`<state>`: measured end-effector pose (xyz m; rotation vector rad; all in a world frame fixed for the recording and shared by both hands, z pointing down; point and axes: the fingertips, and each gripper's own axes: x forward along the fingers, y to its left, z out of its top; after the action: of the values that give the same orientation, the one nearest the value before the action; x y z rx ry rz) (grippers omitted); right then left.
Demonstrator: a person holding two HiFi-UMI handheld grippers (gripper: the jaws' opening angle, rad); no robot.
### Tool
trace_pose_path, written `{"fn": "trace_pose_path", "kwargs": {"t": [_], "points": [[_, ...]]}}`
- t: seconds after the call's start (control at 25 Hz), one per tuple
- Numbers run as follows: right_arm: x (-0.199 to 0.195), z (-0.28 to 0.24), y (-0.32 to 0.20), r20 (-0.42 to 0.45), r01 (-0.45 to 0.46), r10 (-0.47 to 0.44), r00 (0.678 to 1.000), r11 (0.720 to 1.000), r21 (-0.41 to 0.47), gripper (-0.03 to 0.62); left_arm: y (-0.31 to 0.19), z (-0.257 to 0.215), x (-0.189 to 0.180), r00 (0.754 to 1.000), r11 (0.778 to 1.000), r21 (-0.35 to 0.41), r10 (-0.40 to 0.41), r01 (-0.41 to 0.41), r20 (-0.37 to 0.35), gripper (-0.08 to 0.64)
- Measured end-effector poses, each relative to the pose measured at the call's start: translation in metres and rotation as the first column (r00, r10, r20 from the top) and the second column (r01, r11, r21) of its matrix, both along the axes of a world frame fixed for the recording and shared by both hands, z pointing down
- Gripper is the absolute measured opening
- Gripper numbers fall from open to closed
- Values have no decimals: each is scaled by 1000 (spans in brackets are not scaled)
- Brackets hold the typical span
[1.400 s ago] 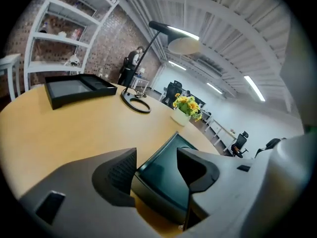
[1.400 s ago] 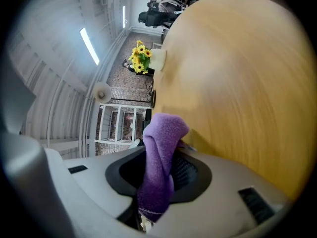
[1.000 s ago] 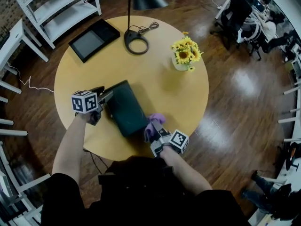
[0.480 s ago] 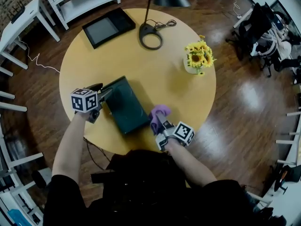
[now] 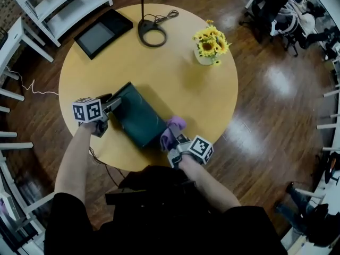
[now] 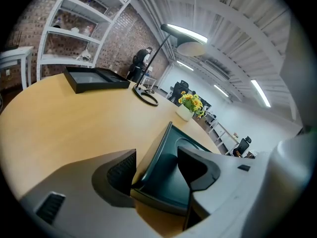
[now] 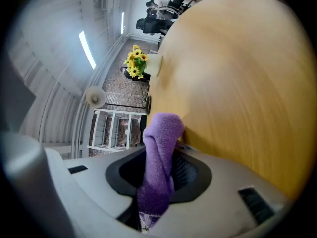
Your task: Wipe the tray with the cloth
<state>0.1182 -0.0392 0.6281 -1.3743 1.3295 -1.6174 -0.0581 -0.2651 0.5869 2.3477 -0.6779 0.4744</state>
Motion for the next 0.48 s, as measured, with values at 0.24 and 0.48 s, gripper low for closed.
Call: {"fn": "trace_pose_path", "kwargs": {"t": [0.24, 0.48], "points": [[-17, 1, 8, 135, -88, 87, 987, 996, 0, 112, 3, -1, 4, 999, 999, 24, 32, -32, 7, 252], [9, -1, -22, 126, -101, 102, 987, 995, -16, 104, 27, 1, -12, 999, 999, -25, 41, -41, 23, 253]]}}
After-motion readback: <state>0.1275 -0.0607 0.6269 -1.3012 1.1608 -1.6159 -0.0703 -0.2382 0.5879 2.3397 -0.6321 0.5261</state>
